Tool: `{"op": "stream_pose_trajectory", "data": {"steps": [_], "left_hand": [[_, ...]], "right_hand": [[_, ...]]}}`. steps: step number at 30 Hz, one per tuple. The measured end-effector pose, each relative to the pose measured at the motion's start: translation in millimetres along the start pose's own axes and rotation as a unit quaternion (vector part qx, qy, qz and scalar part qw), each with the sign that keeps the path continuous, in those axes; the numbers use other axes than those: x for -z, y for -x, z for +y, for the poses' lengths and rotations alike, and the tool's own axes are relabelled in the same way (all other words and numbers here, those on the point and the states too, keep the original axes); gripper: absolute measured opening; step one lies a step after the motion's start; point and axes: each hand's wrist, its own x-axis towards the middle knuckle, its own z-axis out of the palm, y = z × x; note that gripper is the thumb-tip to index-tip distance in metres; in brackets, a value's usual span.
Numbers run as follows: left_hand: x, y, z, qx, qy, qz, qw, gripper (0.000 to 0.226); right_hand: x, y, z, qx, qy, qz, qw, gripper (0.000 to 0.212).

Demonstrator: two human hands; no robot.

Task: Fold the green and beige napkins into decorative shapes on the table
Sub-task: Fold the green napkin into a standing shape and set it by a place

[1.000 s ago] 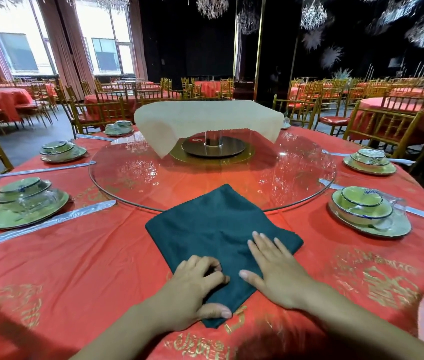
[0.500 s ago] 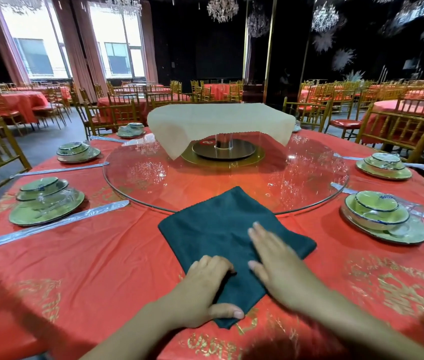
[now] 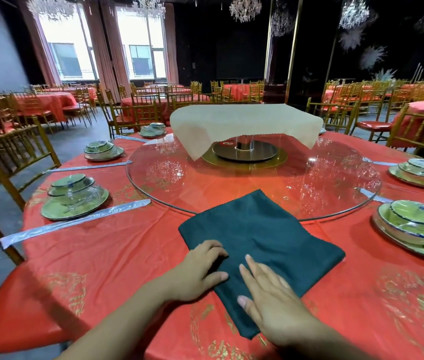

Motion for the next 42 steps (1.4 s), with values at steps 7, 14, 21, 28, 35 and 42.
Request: {"op": "stream_pose_trajectory", "data": {"steps": [7, 14, 21, 28, 35, 42], "left_hand": [[19, -12, -25, 0.133, -0.15, -0.12, 0.972, 0.135], [21, -18, -44, 0.17, -0.176, -0.151, 0.958, 0.14], [32, -8, -30, 0.089, -0.144, -0.078, 0.982, 0.124], [10, 30, 25, -0.226, -0.07, 0.0, 0.972, 0.038], [4, 28, 31, -0.227, -0.087, 0.032, 0.97, 0.02], [-2, 24, 29, -0.095, 0.059, 0.123, 0.986, 0.021]], "right_hand": [[-13, -4, 0, 0.003, -0.033, -0.008, 0.999, 0.069], [-6, -3, -2, 0.007, -0.057, -0.027, 0.998, 0.058], [12, 1, 0, 0.015, 0.027, -0.094, 0.995, 0.105], [33, -8, 7, 0.025, -0.202, -0.206, 0.957, 0.081], [38, -5, 34, 0.045, -0.35, -0.176, 0.919, 0.049], [36, 9, 53, 0.169, -0.199, -0.161, 0.952, 0.064]]}}
